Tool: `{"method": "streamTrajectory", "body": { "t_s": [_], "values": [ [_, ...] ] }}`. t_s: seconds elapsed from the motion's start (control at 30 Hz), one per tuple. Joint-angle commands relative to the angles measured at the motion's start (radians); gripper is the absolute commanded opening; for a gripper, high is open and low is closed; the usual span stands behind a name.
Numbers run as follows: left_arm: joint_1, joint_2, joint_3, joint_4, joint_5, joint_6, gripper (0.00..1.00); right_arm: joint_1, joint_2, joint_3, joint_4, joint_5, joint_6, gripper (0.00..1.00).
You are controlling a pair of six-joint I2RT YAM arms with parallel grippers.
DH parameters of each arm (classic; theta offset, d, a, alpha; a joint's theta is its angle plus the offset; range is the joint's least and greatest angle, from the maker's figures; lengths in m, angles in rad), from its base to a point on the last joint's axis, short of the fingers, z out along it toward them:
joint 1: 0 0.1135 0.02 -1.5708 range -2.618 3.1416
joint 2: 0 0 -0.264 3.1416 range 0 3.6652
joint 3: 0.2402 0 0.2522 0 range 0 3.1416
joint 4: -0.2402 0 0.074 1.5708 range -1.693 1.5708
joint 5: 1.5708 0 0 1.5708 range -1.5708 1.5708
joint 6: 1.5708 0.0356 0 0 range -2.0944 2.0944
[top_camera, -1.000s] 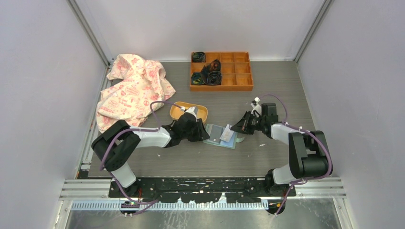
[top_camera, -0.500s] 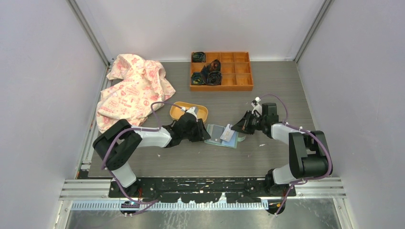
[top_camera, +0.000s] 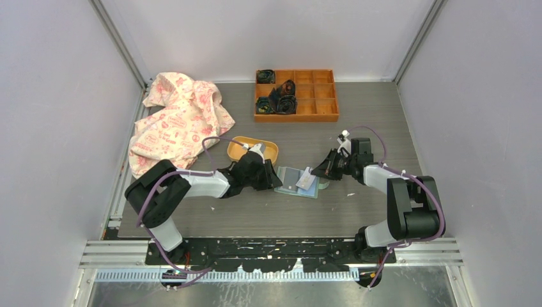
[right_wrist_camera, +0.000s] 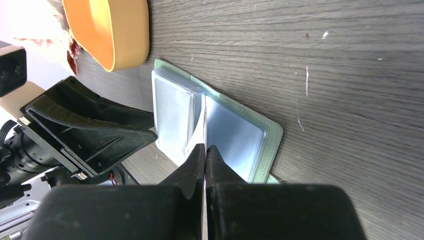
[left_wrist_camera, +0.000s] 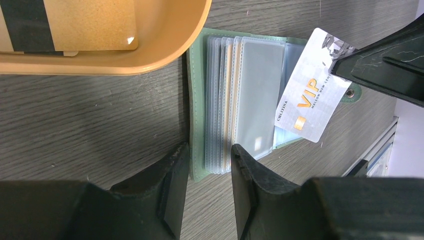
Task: Put the credit cards into the card holder
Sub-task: Insert the credit card into the card holder.
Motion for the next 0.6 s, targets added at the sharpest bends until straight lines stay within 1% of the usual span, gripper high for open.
{"method": "streamTrajectory", "body": {
  "t_s": [0.0,0.33,0.57],
  "values": [
    [-0.004,0.044,-0.040,-0.092,0.012,0.004,0.38,-0.008,-0.034,0.034,0.004,0.030,-0.034,0.01],
    [-0.003,0.051,-0.042,-0.080,0.027,-0.001,0.38,-0.018,-0.016,0.033,0.043,-0.002,-0.041,0.01],
    [-0.003,0.062,-0.041,-0.068,0.042,-0.003,0.37,-0.016,0.045,0.033,0.087,-0.058,-0.024,0.01]
  ]
}}
